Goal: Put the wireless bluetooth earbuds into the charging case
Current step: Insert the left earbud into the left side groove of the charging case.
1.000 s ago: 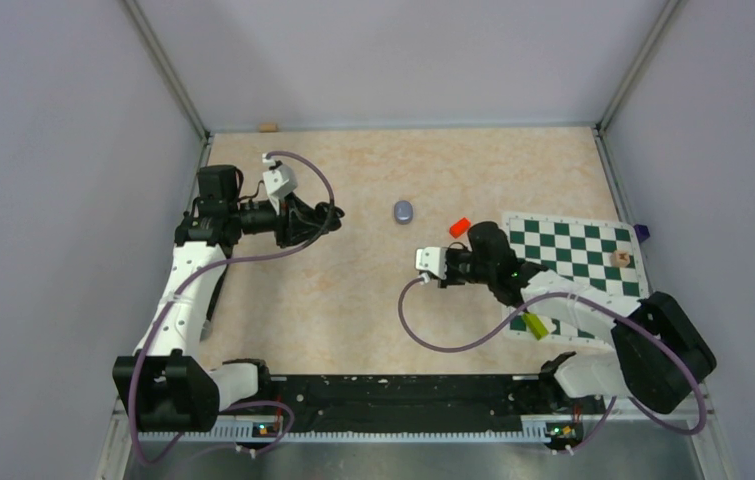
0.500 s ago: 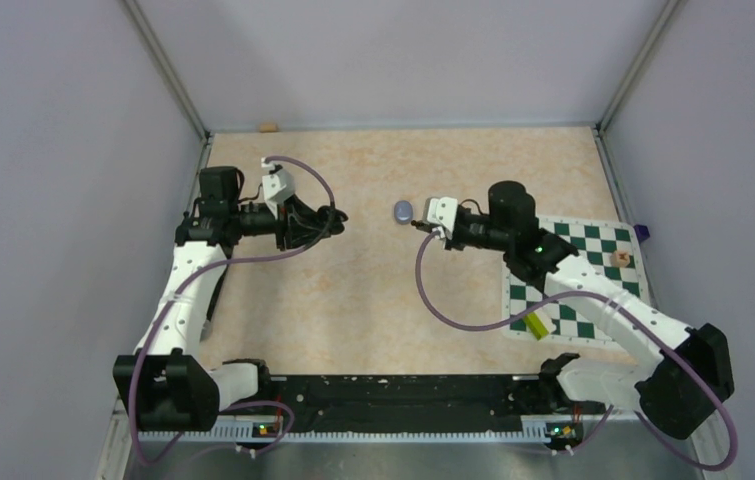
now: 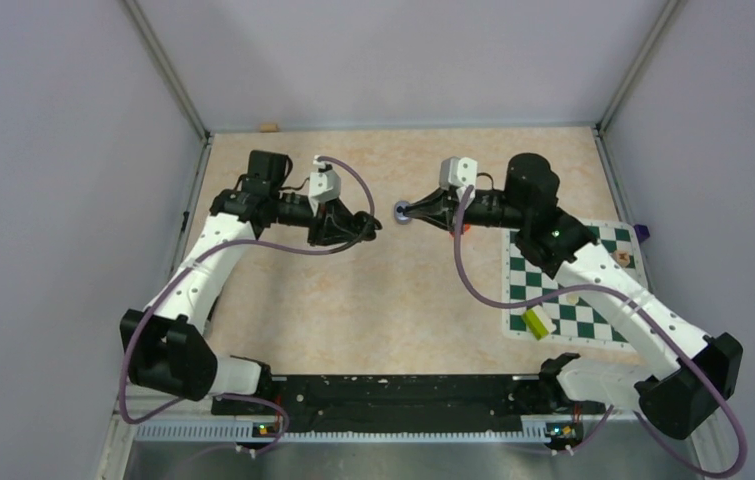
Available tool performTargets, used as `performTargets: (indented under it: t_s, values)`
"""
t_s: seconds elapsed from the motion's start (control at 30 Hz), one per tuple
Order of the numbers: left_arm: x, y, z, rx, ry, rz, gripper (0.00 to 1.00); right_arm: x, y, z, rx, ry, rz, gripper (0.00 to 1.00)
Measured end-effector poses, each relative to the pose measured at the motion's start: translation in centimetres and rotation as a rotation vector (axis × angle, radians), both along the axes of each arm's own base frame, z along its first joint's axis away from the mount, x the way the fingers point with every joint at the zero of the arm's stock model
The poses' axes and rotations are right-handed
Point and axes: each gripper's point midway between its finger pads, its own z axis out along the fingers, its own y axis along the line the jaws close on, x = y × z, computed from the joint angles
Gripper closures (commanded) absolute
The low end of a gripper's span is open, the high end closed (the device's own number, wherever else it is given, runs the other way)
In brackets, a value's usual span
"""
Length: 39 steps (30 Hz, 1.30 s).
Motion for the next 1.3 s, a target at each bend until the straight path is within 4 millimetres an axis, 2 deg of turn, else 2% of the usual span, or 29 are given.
performTargets:
  t_s: [0.17,0.33,0.47,0.7,0.97,1.3]
  values:
    - [0.4,-2.0,1.6,-0.021,-0.047,-0.069,1.0,-0.7,-0.2,1.6,0.073,0.076,0.042,1.0]
    - [-0.6,-3.7,1.3,-0.045,-0.038,-0.122,1.0,-1.8,-1.3,2.4,0.184,0.144,0.071,1.0]
    - [-1.4,-4.5,0.8,-0.059,0.006,-0.145,1.0,-2.8,-1.4,2.6,0.231,0.166,0.113,1.0]
    - [-1.4,-5.1,1.5,-0.103,0.039,-0.152,1.0,-3.6,-1.3,1.2,0.287,0.209,0.154,0.98]
    - [-2.0,-5.6,1.6,-0.122,0.073,-0.175,1.0,-3.9,-1.1,0.9,0.329,0.186,0.169,0.96]
    - [-2.5,-6.2,1.4,-0.129,0.092,-0.198,1.0,-3.3,0.1,-1.0,0.315,0.212,0.16,0.95]
